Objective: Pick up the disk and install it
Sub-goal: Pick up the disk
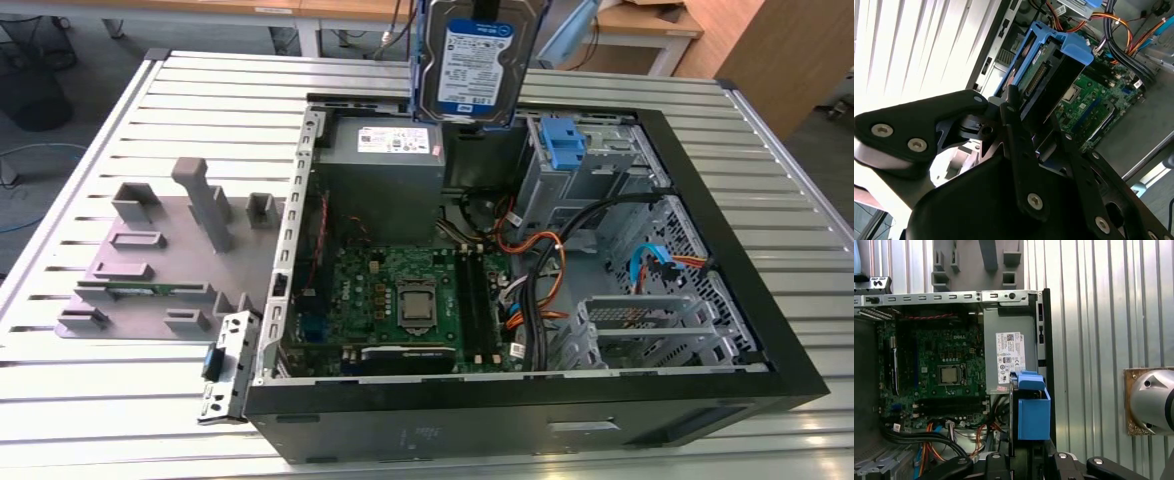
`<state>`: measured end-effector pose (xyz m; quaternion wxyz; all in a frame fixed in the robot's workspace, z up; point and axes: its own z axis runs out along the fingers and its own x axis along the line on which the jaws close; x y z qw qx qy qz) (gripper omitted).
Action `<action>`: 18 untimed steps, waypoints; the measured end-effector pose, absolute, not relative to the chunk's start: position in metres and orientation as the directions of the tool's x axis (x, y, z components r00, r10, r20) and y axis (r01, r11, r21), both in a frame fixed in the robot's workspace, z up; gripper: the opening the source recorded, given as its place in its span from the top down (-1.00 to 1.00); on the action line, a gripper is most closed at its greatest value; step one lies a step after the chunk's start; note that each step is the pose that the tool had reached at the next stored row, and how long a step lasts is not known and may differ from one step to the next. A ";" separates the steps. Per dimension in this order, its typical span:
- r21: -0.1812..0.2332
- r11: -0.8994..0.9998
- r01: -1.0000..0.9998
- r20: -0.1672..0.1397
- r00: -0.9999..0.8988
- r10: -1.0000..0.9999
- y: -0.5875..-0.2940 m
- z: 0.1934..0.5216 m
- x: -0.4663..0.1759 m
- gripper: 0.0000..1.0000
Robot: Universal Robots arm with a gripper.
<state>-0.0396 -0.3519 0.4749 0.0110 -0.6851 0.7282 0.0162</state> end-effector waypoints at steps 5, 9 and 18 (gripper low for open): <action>0.009 0.061 -0.998 -0.038 -0.061 -0.997 -0.352 0.475 -0.035 0.30; 0.009 0.061 -0.998 -0.038 -0.061 -0.997 -0.352 0.475 -0.031 0.30; 0.009 0.061 -0.998 -0.038 -0.061 -0.997 -0.352 0.475 -0.027 0.30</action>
